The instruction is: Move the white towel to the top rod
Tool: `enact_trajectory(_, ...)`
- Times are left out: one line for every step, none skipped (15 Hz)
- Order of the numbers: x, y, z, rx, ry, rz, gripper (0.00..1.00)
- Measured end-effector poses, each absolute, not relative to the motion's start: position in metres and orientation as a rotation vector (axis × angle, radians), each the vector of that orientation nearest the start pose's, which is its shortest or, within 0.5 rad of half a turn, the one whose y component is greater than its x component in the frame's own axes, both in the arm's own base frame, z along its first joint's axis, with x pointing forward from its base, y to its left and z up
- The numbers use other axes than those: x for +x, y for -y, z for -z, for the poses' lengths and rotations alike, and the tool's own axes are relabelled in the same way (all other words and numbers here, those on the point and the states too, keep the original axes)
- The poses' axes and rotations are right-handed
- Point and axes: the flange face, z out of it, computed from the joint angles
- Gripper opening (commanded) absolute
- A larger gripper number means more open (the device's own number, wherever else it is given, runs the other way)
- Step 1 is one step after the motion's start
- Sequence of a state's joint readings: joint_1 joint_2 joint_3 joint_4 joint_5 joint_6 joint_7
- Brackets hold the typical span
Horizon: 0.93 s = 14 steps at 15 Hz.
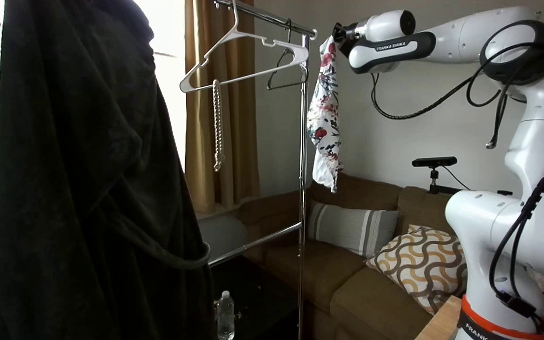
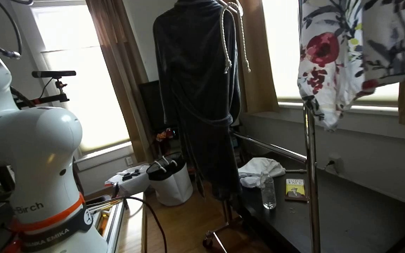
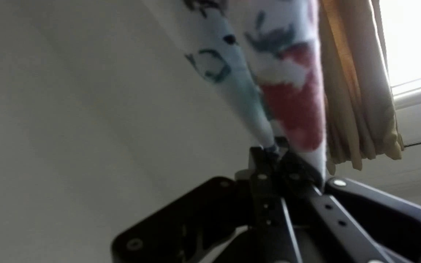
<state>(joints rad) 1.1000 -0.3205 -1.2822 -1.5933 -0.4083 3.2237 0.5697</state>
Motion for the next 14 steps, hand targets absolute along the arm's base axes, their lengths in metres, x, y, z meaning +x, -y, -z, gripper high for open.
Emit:
enact_trajectory(0.499, 0.204, -0.851, -1.802, -0.607, 2.169, 0.01)
enact_trajectory(0.504, 0.198, -0.856, -1.772, -0.597, 2.131, 0.01)
enact_trajectory(0.506, 0.192, -0.864, -1.739, -0.58, 2.102, 0.01)
enact_trajectory(0.507, 0.189, -0.873, -1.698, -0.559, 2.088, 0.01)
enact_trajectory(0.506, 0.189, -0.884, -1.65, -0.541, 2.084, 0.02)
enact_trajectory(0.503, 0.192, -0.896, -1.605, -0.53, 2.092, 0.02)
enact_trajectory(0.499, 0.197, -0.905, -1.569, -0.527, 2.104, 0.02)
enact_trajectory(0.496, 0.201, -0.91, -1.548, -0.528, 2.111, 0.01)
enact_trajectory(0.495, 0.203, -0.912, -1.539, -0.53, 2.113, 0.01)
enact_trajectory(0.496, 0.205, -0.91, -1.537, -0.536, 2.101, 0.01)
enact_trajectory(0.5, 0.205, -0.906, -1.548, -0.538, 2.088, 0.01)
enact_trajectory(0.504, 0.203, -0.901, -1.57, -0.537, 2.067, 0.01)
enact_trajectory(0.511, 0.199, -0.894, -1.606, -0.535, 2.033, 0.01)
enact_trajectory(0.518, 0.194, -0.887, -1.658, -0.528, 1.992, 0.01)
